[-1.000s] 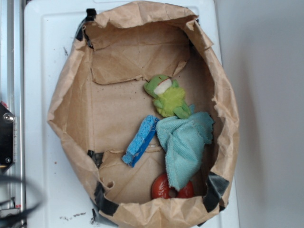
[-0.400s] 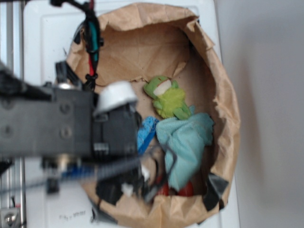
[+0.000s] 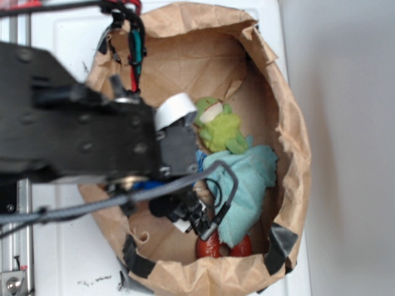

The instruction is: Grab the blue sponge.

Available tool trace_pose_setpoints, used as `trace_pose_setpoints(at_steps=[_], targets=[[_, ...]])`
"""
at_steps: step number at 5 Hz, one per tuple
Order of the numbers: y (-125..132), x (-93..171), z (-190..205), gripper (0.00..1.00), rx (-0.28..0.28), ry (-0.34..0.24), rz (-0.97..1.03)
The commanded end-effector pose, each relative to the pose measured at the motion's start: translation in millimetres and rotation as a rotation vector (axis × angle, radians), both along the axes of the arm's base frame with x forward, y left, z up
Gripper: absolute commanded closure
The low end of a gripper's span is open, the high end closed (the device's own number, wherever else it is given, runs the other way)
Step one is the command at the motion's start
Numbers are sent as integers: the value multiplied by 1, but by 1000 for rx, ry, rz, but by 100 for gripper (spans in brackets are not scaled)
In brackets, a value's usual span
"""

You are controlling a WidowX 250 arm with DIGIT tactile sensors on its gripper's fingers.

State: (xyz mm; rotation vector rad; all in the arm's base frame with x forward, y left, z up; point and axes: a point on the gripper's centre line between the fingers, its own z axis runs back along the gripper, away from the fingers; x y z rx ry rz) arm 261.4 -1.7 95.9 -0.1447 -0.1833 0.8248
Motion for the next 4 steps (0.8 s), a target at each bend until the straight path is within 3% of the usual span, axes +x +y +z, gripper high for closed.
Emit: trace_pose_setpoints(at_steps=[1,2,3,4], targets=[[-3,20,-12,0,6,0,-51],[-15,25,-18,0,-34,-23,-85],[-25,28,-15,0,-87,-8,-98],[-26,29,-10,0,-98,-22,-96]])
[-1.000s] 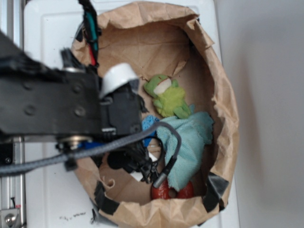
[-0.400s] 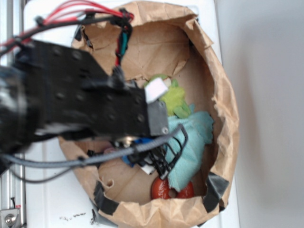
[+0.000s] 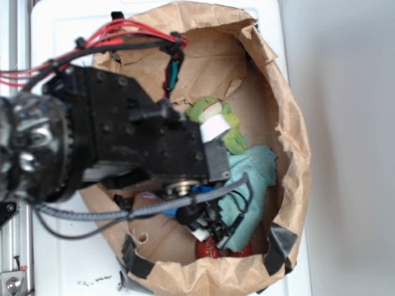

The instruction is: Grab the blue sponge.

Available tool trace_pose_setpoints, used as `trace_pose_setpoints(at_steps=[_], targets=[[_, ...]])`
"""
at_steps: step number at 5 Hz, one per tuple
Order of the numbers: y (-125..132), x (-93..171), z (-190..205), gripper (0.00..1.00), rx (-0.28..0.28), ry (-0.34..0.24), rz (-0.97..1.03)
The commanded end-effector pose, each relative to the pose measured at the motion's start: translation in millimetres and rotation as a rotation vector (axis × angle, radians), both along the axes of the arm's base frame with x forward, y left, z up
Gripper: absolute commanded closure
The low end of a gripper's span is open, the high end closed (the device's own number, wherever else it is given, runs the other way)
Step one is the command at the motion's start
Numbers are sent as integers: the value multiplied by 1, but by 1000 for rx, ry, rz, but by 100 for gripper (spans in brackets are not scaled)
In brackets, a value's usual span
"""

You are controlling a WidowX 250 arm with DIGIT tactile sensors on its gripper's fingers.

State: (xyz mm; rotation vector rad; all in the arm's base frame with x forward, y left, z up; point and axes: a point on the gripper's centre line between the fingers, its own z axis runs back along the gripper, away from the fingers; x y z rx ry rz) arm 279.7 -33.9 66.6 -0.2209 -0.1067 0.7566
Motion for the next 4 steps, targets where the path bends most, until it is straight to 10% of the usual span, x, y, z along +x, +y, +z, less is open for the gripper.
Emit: trace_pose_setpoints(at_steps=[1,3,4], targets=[[0,15,13,0,21,-38,-18],[-8,18,-18,0,102,62,-27],[-5,13,-22,100,122,109,-43]])
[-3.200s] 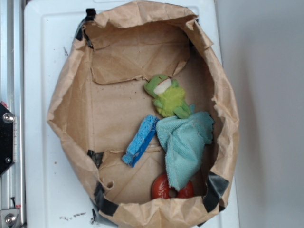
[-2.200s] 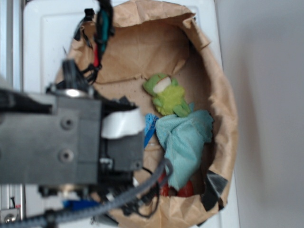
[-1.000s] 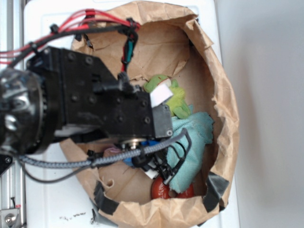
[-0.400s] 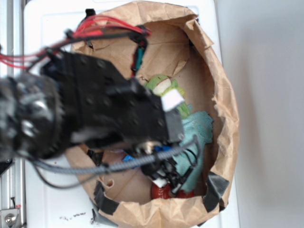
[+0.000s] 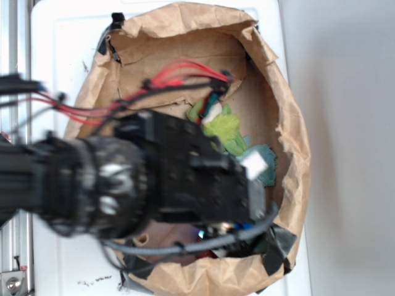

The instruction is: Grab the blue sponge.

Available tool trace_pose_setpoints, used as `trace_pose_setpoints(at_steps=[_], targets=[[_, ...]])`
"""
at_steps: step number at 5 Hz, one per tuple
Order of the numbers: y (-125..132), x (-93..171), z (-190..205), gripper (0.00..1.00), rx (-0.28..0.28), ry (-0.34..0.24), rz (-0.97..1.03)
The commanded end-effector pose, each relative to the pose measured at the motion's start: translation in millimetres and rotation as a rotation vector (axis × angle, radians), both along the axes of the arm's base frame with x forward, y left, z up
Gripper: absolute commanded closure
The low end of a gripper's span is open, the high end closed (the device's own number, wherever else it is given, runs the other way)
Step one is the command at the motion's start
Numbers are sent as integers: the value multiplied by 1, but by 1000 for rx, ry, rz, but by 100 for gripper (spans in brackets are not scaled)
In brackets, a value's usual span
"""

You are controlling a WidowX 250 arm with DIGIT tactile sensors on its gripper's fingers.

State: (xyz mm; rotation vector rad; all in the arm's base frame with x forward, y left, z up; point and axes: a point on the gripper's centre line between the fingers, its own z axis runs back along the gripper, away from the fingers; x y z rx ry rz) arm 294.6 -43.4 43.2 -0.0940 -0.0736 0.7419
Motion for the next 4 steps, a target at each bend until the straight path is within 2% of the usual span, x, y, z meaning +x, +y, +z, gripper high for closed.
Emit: trace_pose_setpoints(at_steps=[1,3,4], targets=[[9,-5,11,100,-7,31,-41],[20,-16,33,100,-56,27,-65],[31,-27,47,20,-67,12,-65]])
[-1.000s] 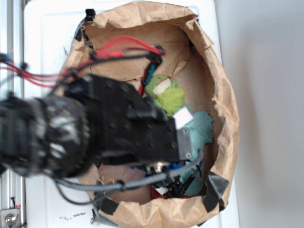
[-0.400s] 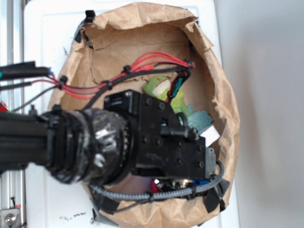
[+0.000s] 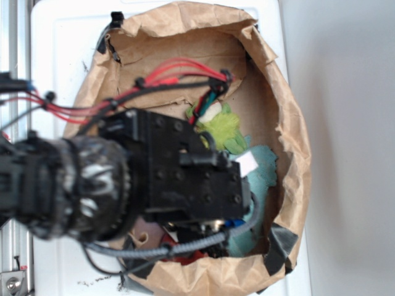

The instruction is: Grab the blue sponge.

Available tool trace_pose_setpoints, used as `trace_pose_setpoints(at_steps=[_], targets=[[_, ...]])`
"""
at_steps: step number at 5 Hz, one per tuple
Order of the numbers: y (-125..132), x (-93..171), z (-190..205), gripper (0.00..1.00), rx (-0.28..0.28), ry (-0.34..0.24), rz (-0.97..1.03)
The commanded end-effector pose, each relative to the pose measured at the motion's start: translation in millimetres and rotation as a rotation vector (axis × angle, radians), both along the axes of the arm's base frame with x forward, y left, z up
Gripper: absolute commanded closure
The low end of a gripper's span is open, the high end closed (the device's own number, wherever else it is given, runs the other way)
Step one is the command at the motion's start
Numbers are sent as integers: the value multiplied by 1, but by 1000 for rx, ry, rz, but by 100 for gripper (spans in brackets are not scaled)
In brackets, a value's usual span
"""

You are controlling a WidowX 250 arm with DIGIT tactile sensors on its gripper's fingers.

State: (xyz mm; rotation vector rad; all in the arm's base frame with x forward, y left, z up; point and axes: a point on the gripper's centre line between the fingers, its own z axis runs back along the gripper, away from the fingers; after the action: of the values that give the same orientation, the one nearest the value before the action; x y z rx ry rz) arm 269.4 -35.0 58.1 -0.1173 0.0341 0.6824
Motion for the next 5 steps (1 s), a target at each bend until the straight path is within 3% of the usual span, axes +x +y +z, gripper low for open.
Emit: trace_pose_setpoints(at_steps=[1,2,5], targets=[[36,-8,37,0,-23,-118,44],[41,-7,39,0,6,-184,90],[45,21,25,0,57,-229,118]])
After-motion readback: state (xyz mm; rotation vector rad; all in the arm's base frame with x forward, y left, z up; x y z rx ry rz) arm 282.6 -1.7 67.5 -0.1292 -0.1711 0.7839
